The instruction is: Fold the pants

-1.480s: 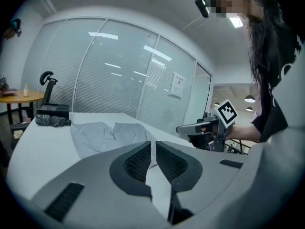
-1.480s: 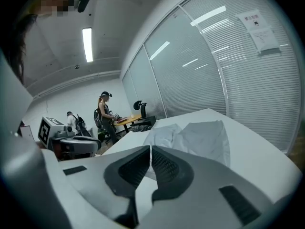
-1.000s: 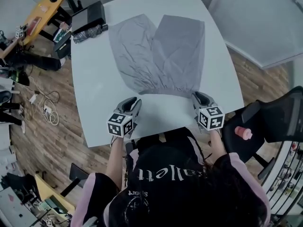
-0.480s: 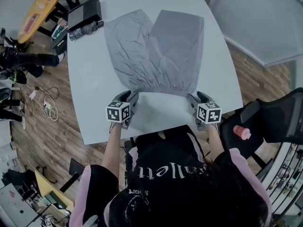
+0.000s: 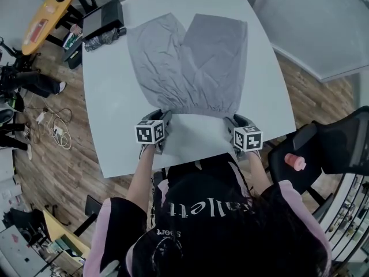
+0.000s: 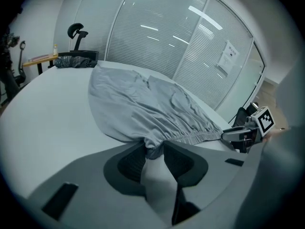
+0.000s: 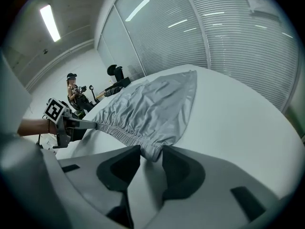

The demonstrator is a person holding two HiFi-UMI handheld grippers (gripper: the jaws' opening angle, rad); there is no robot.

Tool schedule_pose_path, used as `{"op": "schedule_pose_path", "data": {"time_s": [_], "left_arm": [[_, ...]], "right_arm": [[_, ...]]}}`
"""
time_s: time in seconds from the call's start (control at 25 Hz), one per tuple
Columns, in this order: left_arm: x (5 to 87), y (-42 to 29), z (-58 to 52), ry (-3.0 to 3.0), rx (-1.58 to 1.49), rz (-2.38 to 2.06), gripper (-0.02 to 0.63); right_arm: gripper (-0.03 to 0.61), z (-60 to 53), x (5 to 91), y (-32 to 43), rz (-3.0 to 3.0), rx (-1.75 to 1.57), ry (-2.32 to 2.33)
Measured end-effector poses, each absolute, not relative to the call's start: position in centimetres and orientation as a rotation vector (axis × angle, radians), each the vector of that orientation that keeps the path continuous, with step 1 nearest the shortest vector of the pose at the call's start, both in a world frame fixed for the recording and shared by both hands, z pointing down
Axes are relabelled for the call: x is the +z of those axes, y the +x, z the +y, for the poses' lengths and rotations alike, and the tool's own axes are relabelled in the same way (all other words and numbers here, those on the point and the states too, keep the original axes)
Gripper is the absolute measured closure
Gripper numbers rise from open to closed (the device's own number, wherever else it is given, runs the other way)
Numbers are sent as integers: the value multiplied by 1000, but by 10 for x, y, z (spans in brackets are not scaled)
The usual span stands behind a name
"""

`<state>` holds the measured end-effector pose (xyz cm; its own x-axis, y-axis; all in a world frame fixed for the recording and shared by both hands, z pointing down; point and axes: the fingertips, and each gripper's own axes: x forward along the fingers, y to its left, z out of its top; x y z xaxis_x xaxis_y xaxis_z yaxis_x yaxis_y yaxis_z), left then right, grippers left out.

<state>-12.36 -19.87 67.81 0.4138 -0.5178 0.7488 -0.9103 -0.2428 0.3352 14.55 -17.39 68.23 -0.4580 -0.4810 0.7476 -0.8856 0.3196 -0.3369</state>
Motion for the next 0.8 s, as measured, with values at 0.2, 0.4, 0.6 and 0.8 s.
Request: {"op": "schedule_pose_path", "data": {"time_s": [0.2, 0.4, 0.6, 0.8], "left_arm": [[671, -116, -196, 1929, 650, -1171, 534], [654, -109, -179, 1999, 653, -1109, 540], [625, -110, -165, 2072, 553, -1087, 541], [584, -116, -149, 2168, 436, -1065, 543]], "right_arm": [[500, -178, 673, 148, -2075, 1054, 1279], [525, -177, 648, 149, -2108, 1089, 1337], [531, -169, 620, 147, -2150, 1097, 1381], [532, -157, 587, 141, -2207, 1075, 1439]]}}
